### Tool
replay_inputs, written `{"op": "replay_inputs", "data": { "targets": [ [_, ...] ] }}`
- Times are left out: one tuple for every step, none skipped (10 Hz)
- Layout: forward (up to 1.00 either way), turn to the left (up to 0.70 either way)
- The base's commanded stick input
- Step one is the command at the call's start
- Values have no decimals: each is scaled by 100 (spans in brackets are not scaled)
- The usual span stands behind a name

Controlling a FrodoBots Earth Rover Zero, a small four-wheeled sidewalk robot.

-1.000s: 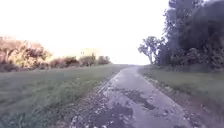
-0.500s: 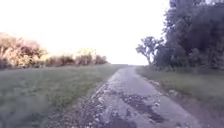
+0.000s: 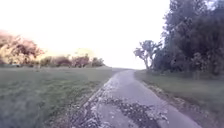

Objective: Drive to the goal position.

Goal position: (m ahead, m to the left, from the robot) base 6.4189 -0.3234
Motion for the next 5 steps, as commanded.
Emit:
{"op": "replay_inputs", "data": {
  "targets": [
    [66,0],
    [66,0],
    [66,0],
    [66,0],
    [66,0]
  ]
}}
